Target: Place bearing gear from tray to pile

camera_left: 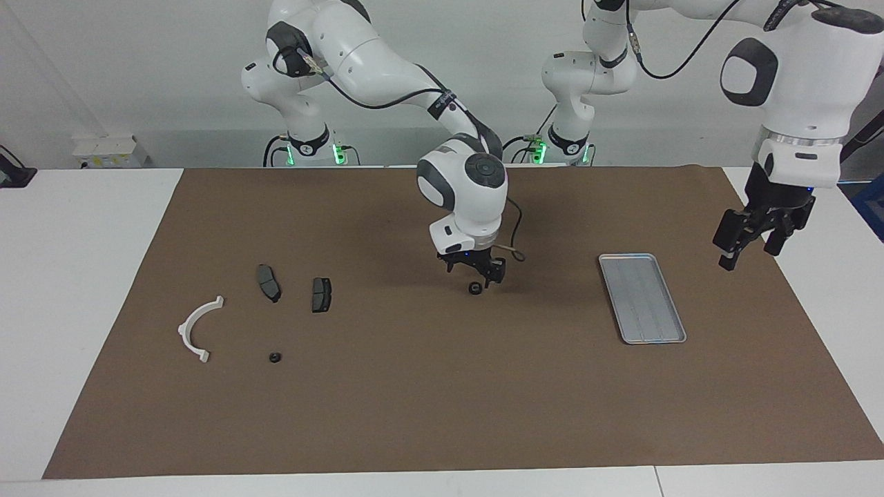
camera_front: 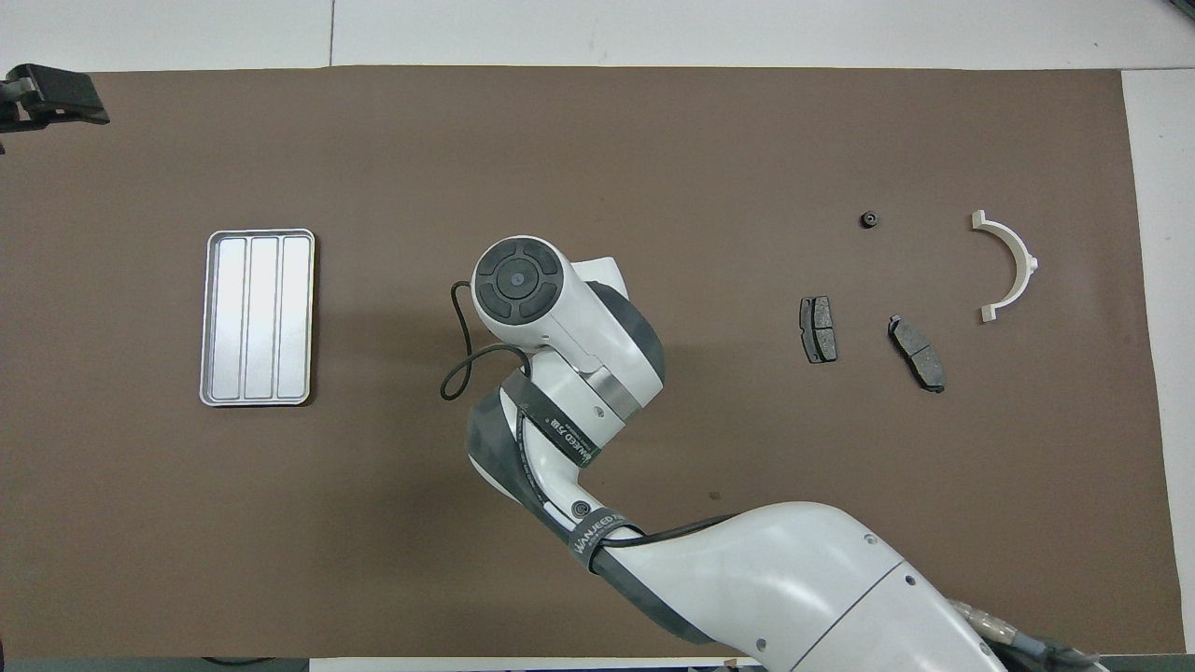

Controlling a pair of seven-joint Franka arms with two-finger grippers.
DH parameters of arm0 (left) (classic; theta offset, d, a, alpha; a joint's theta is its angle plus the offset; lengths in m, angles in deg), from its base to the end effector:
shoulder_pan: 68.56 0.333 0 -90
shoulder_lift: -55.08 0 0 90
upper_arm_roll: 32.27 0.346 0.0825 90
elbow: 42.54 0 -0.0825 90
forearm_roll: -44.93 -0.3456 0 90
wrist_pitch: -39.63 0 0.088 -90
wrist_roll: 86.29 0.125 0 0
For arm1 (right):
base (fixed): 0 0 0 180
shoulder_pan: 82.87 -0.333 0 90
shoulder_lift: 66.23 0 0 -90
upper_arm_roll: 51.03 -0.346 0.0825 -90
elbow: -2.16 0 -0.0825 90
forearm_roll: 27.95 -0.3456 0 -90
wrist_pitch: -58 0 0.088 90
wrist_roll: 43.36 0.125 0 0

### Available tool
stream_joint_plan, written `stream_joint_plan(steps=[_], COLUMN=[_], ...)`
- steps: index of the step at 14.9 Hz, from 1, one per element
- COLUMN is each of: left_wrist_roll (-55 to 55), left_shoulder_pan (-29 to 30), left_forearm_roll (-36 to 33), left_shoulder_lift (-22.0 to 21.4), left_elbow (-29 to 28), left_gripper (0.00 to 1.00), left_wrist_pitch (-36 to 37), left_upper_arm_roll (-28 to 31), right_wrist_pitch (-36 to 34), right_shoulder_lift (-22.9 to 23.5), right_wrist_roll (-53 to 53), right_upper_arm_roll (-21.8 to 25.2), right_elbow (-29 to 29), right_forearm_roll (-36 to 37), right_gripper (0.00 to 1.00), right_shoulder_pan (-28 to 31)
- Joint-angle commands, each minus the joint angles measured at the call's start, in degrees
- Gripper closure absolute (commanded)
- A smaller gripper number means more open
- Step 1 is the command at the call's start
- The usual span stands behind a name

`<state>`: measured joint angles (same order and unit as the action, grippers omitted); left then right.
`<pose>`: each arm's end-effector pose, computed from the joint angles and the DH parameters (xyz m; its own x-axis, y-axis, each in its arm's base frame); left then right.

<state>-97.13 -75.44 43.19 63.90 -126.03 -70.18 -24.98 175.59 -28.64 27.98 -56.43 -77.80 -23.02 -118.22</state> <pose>0.6044 0.0001 0.6388 0.9356 0.1773 0.3054 0.1837 -0.9830 0.0078 0.5505 0.4471 0.3466 0.8708 -0.4913 0.0191 -0.4915 -0.8709 0.0026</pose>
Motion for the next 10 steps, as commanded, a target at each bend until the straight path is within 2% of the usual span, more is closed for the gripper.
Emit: stream_joint_plan(steps=[1, 3, 5, 8, 10], left_wrist_roll=[9.57, 11.10, 11.01, 10.14, 10.04], left_shoulder_pan=[0.73, 0.82, 0.56, -0.06, 0.03], left_forearm_roll=[1.48, 1.48, 1.56, 4.45, 4.64], left_shoulder_lift=[-4.15, -6.17, -7.32, -8.29, -7.59], left_elbow=[-1.65, -2.72, -2.81, -3.17, -0.63], left_gripper=[0.00, 0.00, 0.00, 0.00, 0.00], left_wrist_pitch=[12.73, 21.70, 25.95, 19.58, 19.81], left_upper_arm_roll=[-0.79, -0.79, -0.79, -1.14, -1.05], right_wrist_pitch=[-0.34, 0.79, 3.43, 3.61, 3.44], right_shoulder_lift=[2.66, 3.53, 4.32, 4.50, 4.42], right_wrist_roll=[1.70, 1.70, 1.70, 1.61, 1.17], right_upper_arm_roll=[0.13, 0.13, 0.13, 0.22, 0.13], right_elbow=[4.20, 4.03, 3.67, 2.01, 1.13], right_forearm_roll=[0.08, 0.34, 0.17, 0.69, 1.92], right_gripper=[0.00, 0.00, 0.00, 0.00, 0.00], right_shoulder_pan=[-0.24, -1.47, -1.65, -1.39, -0.68])
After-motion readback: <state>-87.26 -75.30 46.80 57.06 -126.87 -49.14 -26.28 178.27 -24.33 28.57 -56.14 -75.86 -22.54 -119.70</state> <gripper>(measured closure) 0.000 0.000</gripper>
